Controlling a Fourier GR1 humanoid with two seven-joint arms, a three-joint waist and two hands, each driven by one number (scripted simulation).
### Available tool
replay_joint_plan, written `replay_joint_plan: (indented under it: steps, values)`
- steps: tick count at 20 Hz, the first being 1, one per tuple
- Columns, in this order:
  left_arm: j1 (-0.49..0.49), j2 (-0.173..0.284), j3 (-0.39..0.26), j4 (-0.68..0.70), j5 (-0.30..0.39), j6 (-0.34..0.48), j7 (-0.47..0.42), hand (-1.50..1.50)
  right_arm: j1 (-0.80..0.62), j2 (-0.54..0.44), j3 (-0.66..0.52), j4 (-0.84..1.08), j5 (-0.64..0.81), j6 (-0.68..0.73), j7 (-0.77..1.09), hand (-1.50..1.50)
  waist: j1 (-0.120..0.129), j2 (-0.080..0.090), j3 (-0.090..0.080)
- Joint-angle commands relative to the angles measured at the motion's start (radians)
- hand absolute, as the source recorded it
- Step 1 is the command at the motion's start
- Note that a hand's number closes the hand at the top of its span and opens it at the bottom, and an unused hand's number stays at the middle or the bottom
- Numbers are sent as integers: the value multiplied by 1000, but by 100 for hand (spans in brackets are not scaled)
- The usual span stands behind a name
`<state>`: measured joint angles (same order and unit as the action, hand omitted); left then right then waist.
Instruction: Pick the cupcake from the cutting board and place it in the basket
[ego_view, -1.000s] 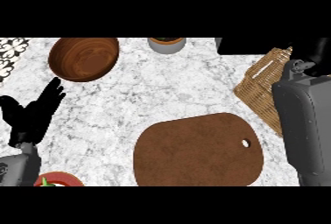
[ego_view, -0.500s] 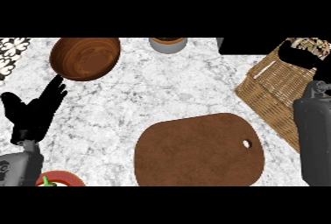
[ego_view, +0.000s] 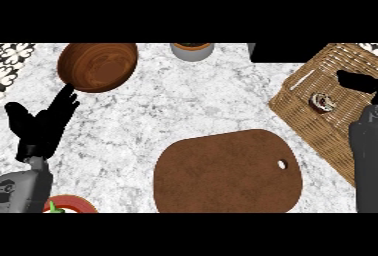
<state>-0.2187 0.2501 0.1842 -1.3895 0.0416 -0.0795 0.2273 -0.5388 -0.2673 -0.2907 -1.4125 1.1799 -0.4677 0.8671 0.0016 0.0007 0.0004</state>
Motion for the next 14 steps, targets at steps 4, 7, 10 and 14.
replay_joint_plan:
  steps: [4, 7, 10, 14]
  values:
    - [4, -8, 4, -9, -1, 6, 0, 0, -24, -38, -36, -77, -89, -31, -23, -150, -2, -2, 0]
    - [0, 0, 6, 33, -21, 12, -20, 0, 5, -20, -111, -172, -99, -137, 12, -150, -18, -4, -1]
    - [-3, 11, 19, 6, 9, -4, 26, 0, 35, -7, -182, -226, -127, -199, 31, -150, -15, -5, 0]
    - [35, 4, 27, -12, 10, -3, -18, 0, 193, 23, -235, -471, -241, -156, 25, -150, -22, -8, 0]
